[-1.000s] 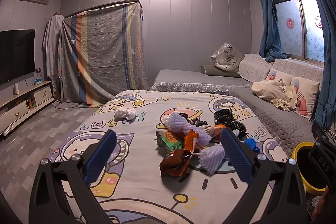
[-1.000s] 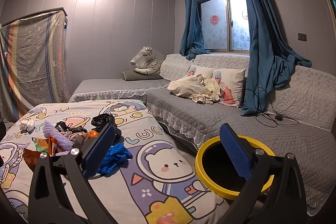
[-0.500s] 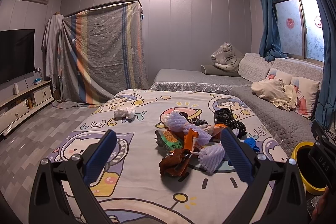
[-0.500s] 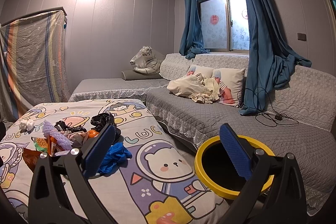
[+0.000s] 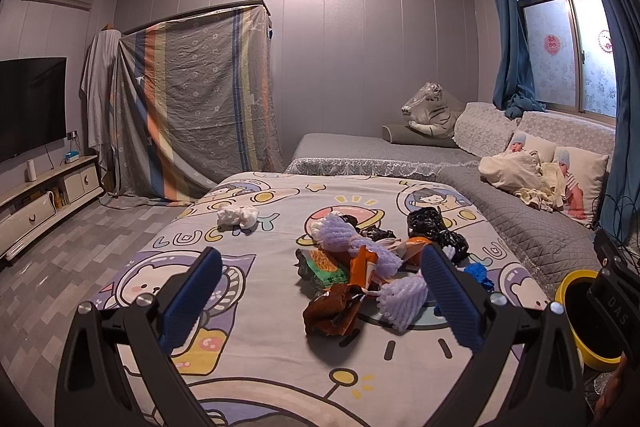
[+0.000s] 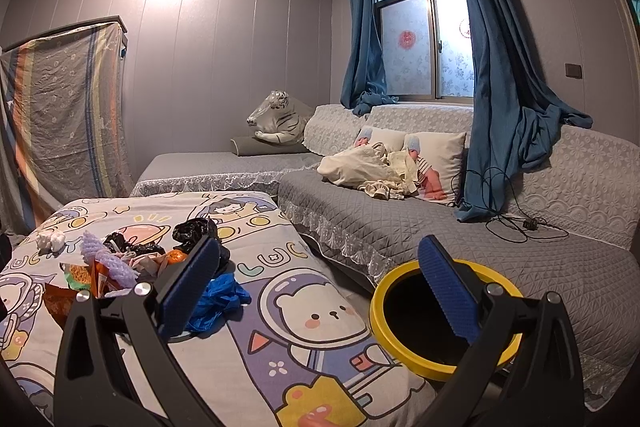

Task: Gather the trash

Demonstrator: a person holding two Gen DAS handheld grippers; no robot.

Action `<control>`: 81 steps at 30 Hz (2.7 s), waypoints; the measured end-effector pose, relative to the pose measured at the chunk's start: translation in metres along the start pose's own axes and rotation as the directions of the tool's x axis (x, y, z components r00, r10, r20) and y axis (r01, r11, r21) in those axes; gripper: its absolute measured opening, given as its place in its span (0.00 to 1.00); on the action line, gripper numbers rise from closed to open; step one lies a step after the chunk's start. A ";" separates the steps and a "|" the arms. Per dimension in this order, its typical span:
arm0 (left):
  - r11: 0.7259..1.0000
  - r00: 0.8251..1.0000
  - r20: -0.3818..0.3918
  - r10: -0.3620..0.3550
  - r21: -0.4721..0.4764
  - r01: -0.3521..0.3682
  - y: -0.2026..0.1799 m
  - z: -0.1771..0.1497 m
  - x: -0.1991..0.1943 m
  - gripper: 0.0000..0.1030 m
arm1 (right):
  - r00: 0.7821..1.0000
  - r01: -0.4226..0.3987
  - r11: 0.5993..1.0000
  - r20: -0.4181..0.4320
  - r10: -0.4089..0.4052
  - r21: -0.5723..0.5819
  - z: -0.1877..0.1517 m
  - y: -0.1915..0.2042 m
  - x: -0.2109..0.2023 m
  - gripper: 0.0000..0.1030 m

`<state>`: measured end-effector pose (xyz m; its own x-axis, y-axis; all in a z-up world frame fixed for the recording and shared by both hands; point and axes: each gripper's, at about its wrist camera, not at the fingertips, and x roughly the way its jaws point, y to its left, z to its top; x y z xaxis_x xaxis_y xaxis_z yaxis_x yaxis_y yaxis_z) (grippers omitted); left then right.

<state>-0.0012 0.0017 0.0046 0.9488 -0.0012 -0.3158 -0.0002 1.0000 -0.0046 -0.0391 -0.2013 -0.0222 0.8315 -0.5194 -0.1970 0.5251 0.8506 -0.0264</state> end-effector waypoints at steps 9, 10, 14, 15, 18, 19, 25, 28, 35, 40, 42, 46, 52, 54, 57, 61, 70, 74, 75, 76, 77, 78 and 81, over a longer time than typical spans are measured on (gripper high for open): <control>1.000 1.000 -0.001 -0.001 0.001 0.001 0.000 0.000 -0.001 0.93 | 1.000 -0.002 1.000 -0.003 0.002 -0.001 0.000 0.000 0.000 0.93; 1.000 1.000 -0.001 -0.001 0.001 0.001 0.000 0.000 -0.001 0.93 | 1.000 -0.001 1.000 -0.004 0.001 -0.002 -0.001 0.000 0.000 0.93; 1.000 1.000 -0.001 -0.001 0.000 0.001 0.000 0.000 0.000 0.93 | 1.000 -0.001 1.000 -0.003 0.001 -0.001 -0.001 0.000 0.000 0.93; 1.000 1.000 -0.001 -0.001 0.000 0.001 0.000 0.000 0.000 0.93 | 1.000 -0.002 1.000 -0.004 0.002 0.000 -0.001 0.000 0.000 0.93; 1.000 1.000 -0.001 -0.001 0.001 0.001 0.000 0.000 0.000 0.93 | 1.000 -0.001 1.000 -0.004 0.001 -0.001 -0.001 0.000 0.000 0.93; 1.000 1.000 -0.001 -0.001 0.001 0.001 0.000 0.000 -0.001 0.93 | 1.000 -0.002 1.000 -0.004 0.002 0.000 0.000 0.000 0.000 0.93; 1.000 1.000 -0.002 -0.001 0.000 0.001 0.000 0.000 -0.001 0.93 | 1.000 -0.001 1.000 -0.004 0.001 0.000 0.000 0.000 0.000 0.93; 1.000 1.000 -0.002 0.004 -0.002 -0.004 0.000 -0.001 0.000 0.93 | 1.000 -0.002 1.000 -0.006 0.002 0.000 0.000 0.000 0.000 0.93; 1.000 1.000 -0.006 0.000 -0.004 0.000 0.001 -0.005 0.002 0.93 | 1.000 -0.002 1.000 -0.007 0.002 0.000 -0.001 -0.001 -0.001 0.93; 1.000 1.000 -0.014 0.002 -0.007 -0.002 0.001 -0.008 0.004 0.93 | 1.000 -0.002 1.000 -0.009 0.002 0.004 -0.002 -0.001 -0.001 0.93; 1.000 1.000 -0.013 -0.002 -0.005 0.002 0.001 -0.008 0.004 0.93 | 1.000 -0.002 1.000 -0.007 0.002 0.009 -0.003 -0.001 0.001 0.93; 1.000 1.000 -0.030 -0.009 -0.009 0.009 0.002 -0.008 0.007 0.93 | 0.999 -0.037 0.999 -0.016 0.038 0.039 -0.004 -0.005 0.005 0.93; 0.997 0.993 -0.099 -0.062 -0.062 0.056 0.010 -0.015 0.021 0.93 | 0.990 -0.135 0.988 -0.019 0.137 0.075 -0.001 -0.009 0.016 0.93; 0.994 0.991 -0.114 -0.077 -0.080 0.068 0.013 -0.017 0.025 0.93 | 0.980 -0.183 0.978 -0.061 0.190 0.098 -0.002 -0.010 0.029 0.93; 0.994 0.990 -0.117 -0.077 -0.083 0.067 0.014 -0.020 0.026 0.93 | 0.966 -0.229 0.967 -0.093 0.239 0.108 -0.007 -0.010 0.048 0.93; 0.991 0.982 -0.152 -0.108 -0.100 0.093 0.017 -0.024 0.034 0.93 | 0.952 -0.286 0.955 -0.091 0.293 0.076 -0.013 -0.007 0.063 0.93; 0.978 0.961 -0.199 -0.192 -0.125 0.170 0.016 -0.030 0.061 0.93 | 0.898 -0.399 0.916 -0.221 0.381 -0.042 -0.025 0.019 0.106 0.93; 0.985 0.964 -0.201 -0.175 -0.041 0.170 0.015 -0.028 0.074 0.93 | 0.869 -0.427 0.899 -0.318 0.378 -0.100 -0.035 0.036 0.129 0.92; 0.984 0.963 -0.208 -0.173 0.003 0.177 0.014 -0.027 0.079 0.93 | 0.861 -0.432 0.894 -0.350 0.370 -0.117 -0.037 0.041 0.136 0.92; 0.982 0.961 -0.216 -0.174 0.030 0.184 0.013 -0.027 0.084 0.93 | 0.853 -0.439 0.891 -0.365 0.373 -0.115 -0.037 0.042 0.140 0.92; 0.979 0.958 -0.224 -0.178 0.056 0.195 0.012 -0.027 0.087 0.93 | 0.842 -0.448 0.888 -0.382 0.380 -0.105 -0.038 0.043 0.145 0.92; 0.973 0.955 -0.227 -0.192 0.083 0.216 0.011 -0.026 0.090 0.93 | 0.822 -0.470 0.878 -0.406 0.400 -0.088 -0.038 0.044 0.150 0.92; 0.955 0.950 -0.233 -0.207 0.165 0.248 0.005 -0.025 0.100 0.93 | 0.780 -0.519 0.853 -0.444 0.442 -0.064 -0.038 0.050 0.159 0.92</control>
<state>0.0856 0.0069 -0.0510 0.8278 -0.2088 -0.5207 0.2872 0.9551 0.0736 0.1127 -0.2386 -0.0917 0.8000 0.0067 -0.6000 0.0047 0.9998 0.0173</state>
